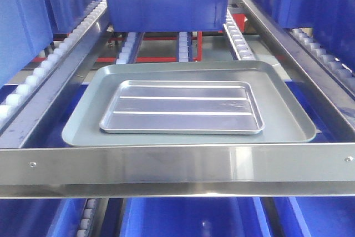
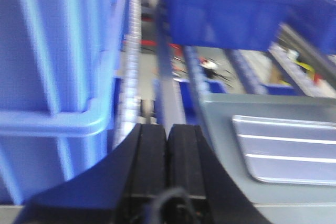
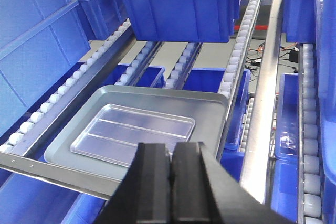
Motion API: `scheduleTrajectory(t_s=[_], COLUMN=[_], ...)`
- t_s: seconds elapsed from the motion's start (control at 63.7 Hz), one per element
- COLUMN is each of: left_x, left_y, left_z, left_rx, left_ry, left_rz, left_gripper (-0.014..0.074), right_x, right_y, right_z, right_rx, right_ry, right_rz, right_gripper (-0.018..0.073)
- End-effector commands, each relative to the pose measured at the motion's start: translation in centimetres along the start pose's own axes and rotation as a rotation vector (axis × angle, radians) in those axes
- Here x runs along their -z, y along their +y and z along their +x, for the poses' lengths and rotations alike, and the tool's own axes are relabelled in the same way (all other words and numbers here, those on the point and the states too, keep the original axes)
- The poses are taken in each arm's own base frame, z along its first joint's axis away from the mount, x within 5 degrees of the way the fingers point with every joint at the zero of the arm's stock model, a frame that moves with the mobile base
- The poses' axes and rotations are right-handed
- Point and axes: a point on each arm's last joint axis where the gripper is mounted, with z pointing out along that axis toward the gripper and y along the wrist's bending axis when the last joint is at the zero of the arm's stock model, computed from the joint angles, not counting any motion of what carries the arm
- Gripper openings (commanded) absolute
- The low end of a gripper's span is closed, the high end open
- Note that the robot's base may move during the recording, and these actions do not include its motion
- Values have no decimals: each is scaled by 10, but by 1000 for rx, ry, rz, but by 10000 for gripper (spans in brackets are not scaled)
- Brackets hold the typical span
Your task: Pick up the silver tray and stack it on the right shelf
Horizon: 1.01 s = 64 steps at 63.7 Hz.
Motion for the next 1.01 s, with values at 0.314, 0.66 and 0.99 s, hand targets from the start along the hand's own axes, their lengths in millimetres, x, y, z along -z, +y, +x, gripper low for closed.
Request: scheduleTrajectory(t_s=[0.314,0.66,0.99], left_x=[-17,-17,-17], left_y=[9,9,9], left_z=[55,56,56], left_rx=[77,78,78], left_ry=[-130,-119,-119], left_rz=[-91,-92,-92], left_gripper=[-92,-92,-92], right_x=[1,1,1], right_y=[2,2,2], right_z=[-13,-13,-13], right_rx=[27,27,32], right_ry=[-86,-84,-85], right_rz=[-13,-13,-10], right_gripper=[57,57,57])
